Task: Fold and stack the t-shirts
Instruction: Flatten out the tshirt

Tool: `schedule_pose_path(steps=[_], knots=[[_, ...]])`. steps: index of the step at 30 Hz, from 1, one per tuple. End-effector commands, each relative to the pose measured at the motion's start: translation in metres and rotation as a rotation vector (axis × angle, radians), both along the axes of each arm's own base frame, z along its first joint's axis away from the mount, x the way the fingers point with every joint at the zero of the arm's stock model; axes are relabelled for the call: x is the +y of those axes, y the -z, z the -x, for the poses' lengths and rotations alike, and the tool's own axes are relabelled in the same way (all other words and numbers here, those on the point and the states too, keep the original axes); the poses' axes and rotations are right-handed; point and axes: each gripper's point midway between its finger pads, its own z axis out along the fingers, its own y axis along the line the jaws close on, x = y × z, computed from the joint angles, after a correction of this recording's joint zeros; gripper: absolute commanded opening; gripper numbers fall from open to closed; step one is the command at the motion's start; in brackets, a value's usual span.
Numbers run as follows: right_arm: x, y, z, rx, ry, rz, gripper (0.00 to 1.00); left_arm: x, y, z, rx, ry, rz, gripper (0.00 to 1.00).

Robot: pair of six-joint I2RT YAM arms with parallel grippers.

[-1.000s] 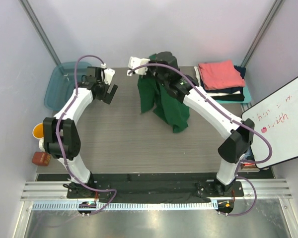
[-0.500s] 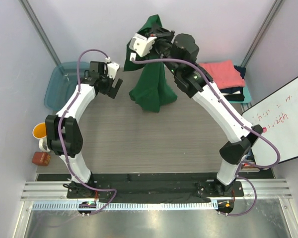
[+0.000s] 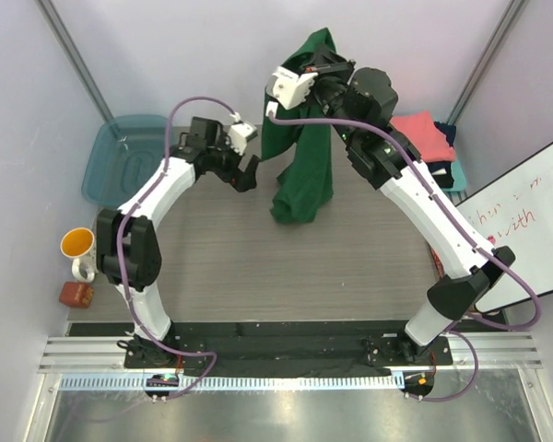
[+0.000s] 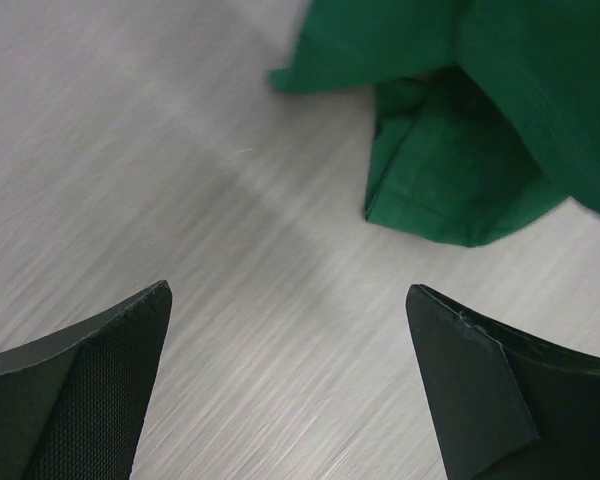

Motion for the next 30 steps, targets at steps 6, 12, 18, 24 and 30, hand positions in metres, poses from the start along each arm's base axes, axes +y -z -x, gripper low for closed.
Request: schedule_pose_path(steps=[6,12,18,24,30], knots=[[-0.065,-0.047,0.042,-0.17,0.165,0.067,0.01,-0.089,0.041,0.004,0.143,0.296,0.102,1.0],[-0.091,-0.014,0.052,-0.087,0.248,0.071,0.01,-0.126,0.074,-0.011,0.203,0.303,0.138,1.0],[-0.106,0.011,0.059,-0.008,0.295,0.032,0.01,-0.169,0.072,-0.01,0.156,0.327,0.261,1.0],[-0.104,0.02,0.055,0.021,0.292,0.02,0.01,-0.202,0.087,0.007,0.128,0.372,0.208,1.0],[-0.101,0.022,0.053,0.031,0.278,0.011,0.01,-0.215,0.113,0.008,0.153,0.345,0.145,1.0]])
